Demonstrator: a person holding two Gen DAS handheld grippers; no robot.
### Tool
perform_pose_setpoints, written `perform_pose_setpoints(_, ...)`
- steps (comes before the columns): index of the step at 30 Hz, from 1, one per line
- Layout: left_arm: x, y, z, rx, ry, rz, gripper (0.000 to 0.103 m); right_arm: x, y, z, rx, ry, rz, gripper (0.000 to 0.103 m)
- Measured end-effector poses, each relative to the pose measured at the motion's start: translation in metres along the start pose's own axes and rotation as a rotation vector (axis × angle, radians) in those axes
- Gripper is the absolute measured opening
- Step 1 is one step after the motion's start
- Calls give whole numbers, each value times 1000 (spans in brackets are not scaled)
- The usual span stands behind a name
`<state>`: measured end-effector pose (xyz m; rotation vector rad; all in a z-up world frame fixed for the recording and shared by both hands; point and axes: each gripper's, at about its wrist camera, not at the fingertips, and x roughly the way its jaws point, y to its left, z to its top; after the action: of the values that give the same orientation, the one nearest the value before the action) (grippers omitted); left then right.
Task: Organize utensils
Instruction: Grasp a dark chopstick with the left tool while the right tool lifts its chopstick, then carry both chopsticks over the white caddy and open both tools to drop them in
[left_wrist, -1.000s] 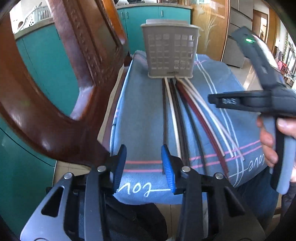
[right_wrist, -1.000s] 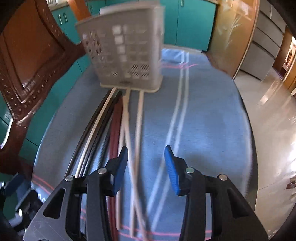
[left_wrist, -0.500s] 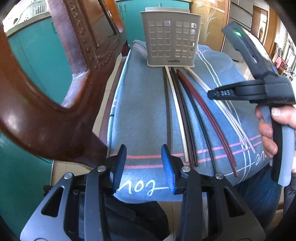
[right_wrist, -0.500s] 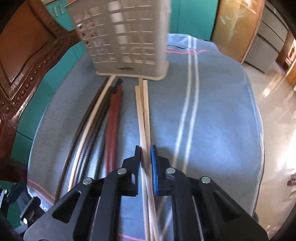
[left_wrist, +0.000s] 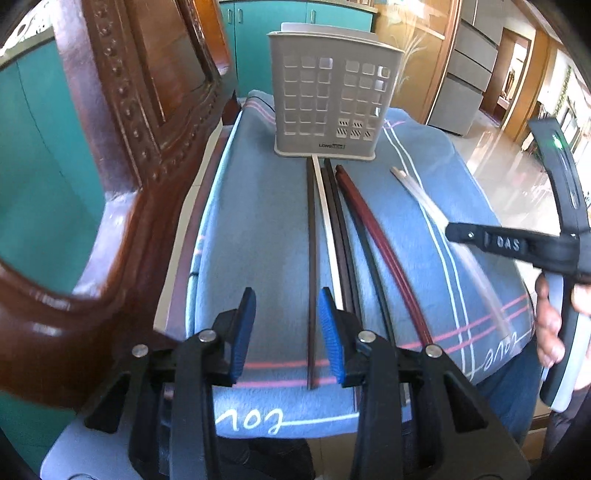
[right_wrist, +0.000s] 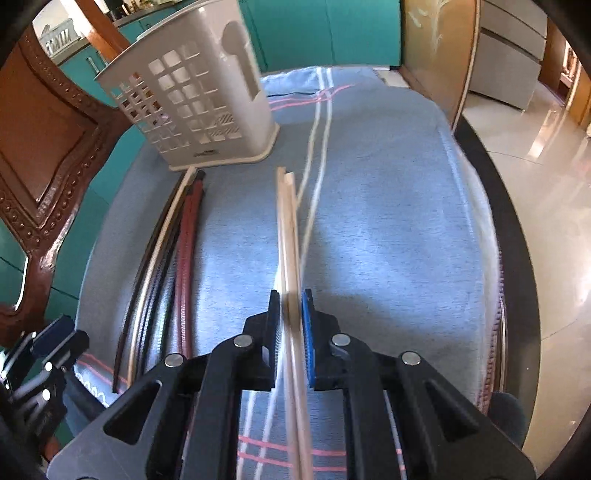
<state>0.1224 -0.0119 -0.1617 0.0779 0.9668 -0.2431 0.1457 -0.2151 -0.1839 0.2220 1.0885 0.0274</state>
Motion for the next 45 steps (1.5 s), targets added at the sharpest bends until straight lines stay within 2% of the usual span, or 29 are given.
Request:
perform_pose_setpoints(3, 7, 3, 8, -18, 10, -10, 36, 0, -11, 4, 14, -14, 10, 18)
perform_pose_setpoints(9, 36, 5, 34, -49, 41, -38, 30, 6, -11, 13, -8, -17, 3, 18)
perform_pose_setpoints(16, 80, -6, 50, -33, 107, -22, 30, 22, -22, 20, -13, 10, -39, 18)
perform_pose_setpoints(19, 89, -9, 55, -12, 107, -4, 30, 22, -26, 21, -22, 9, -23, 18)
perform_pose_setpoints(25, 103, -11, 79, 5, 133, 14, 30, 28, -11, 26, -99, -8, -93, 22)
perform_pose_setpoints(28, 114, -15, 95, 21, 149, 37, 34, 33, -4, 33, -121, -11, -112, 27)
perform_pose_setpoints(32, 124, -15, 115, 3, 182, 46, 42, 41, 4, 41, -162, -22, -138, 29)
perform_pose_setpoints(33, 126, -15, 118, -4, 187, 40, 41, 42, 5, 42, -168, -24, -133, 23)
perform_pose_setpoints(34, 127, -14, 119, -6, 186, 34, 35, 42, 4, 43, -168, -22, -116, 6)
perform_pose_setpoints(36, 126, -14, 120, 2, 179, 30, 7, 41, 0, 45, -147, -9, -48, 6)
perform_pose_setpoints(38, 121, -16, 118, -14, 178, 21, 7, 34, -4, 46, -135, -36, -27, 6)
perform_pose_setpoints(40, 109, -12, 119, -34, 139, 2, 7, 17, -5, 47, -143, -82, -25, 6)
perform_pose_setpoints(45, 31, -5, 120, -45, -14, -51, 7, -56, -4, 53, -147, -222, 47, 6)
